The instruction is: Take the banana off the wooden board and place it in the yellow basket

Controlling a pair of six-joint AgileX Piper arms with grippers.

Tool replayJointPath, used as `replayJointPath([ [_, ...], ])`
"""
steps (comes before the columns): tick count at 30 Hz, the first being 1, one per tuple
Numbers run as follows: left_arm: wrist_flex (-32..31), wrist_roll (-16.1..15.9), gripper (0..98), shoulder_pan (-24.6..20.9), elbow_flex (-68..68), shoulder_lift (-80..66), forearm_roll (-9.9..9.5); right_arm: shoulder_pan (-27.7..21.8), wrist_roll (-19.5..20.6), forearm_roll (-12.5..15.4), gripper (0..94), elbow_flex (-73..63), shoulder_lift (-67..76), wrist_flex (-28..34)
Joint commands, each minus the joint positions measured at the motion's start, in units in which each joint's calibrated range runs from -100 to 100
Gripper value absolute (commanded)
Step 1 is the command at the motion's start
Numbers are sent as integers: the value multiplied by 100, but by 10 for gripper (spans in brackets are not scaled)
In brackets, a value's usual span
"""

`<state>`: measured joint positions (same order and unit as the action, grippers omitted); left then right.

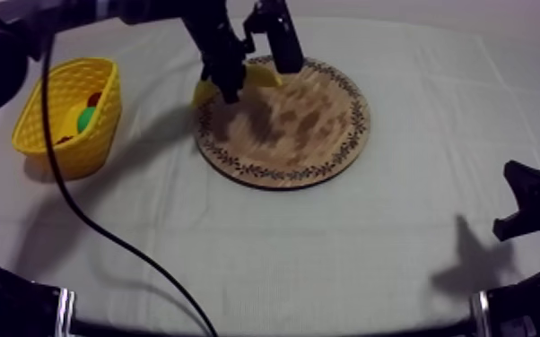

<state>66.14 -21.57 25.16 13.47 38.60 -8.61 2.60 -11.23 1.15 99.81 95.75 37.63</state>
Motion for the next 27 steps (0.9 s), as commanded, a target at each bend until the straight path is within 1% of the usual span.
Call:
replayJointPath([
  [1,43,-4,188,-28,-259,-719,21,0,2,0,3,-3,0,3],
  [3,131,21,180,-51,-548,-1170,16,0,2,0,3,-3,0,3],
  [6,443,78,176,-80,-968,-1835,8,0,2,0,3,-3,0,3],
  [12,1080,263,197,-261,-1575,-3075,101,0,2,0,3,-3,0,3],
  [15,1357,397,193,-384,-1713,-3613,127,0,2,0,3,-3,0,3],
  [22,1646,924,147,-756,-1618,-4405,68,0,2,0,3,-3,0,3],
  [27,1700,1310,147,-1148,-1383,-4555,29,0,2,0,3,-3,0,3],
])
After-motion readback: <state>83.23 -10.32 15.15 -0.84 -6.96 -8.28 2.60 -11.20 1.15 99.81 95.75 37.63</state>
